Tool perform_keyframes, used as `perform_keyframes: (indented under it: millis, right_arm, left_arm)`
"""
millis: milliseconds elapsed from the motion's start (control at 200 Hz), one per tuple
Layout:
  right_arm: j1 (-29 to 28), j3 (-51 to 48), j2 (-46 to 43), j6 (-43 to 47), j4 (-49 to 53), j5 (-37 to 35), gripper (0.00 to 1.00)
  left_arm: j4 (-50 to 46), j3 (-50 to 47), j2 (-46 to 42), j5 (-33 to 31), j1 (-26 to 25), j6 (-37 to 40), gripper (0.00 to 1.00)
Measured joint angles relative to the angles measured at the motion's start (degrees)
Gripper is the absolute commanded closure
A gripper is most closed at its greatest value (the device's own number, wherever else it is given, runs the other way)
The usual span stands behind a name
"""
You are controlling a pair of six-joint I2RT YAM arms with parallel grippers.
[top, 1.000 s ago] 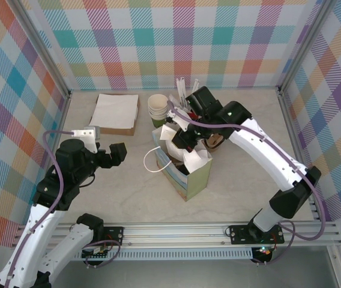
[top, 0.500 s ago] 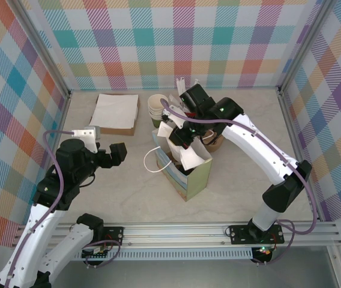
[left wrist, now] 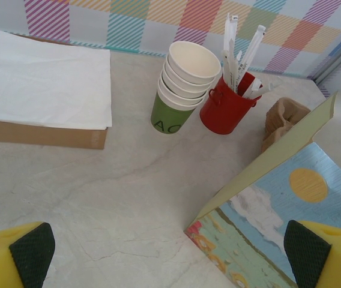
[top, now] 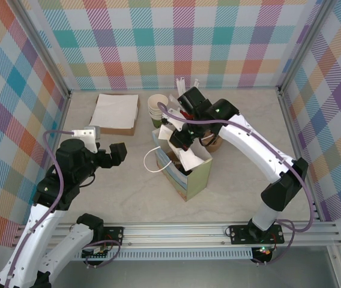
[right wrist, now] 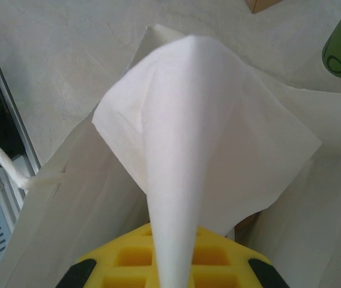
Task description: Pack the takeout coffee
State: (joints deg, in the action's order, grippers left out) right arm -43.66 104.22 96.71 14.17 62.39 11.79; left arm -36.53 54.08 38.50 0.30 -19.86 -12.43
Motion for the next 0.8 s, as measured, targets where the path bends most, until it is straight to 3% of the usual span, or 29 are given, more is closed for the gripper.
perform_keyframes:
  millis: [595, 800]
  right_arm:
    - [-1.1, -3.3, 3.3, -0.2, -1.7, -3.3, 0.92]
    - [-1.6, -3.3, 3.9, -0.4, -1.7, -3.5, 0.80]
  left_arm:
    - [-0.9, -0.1, 0.0, 0.0, 0.0, 0.0, 0.00]
    - [-0.9, -0.3, 0.0, 0.0, 0.0, 0.0, 0.00]
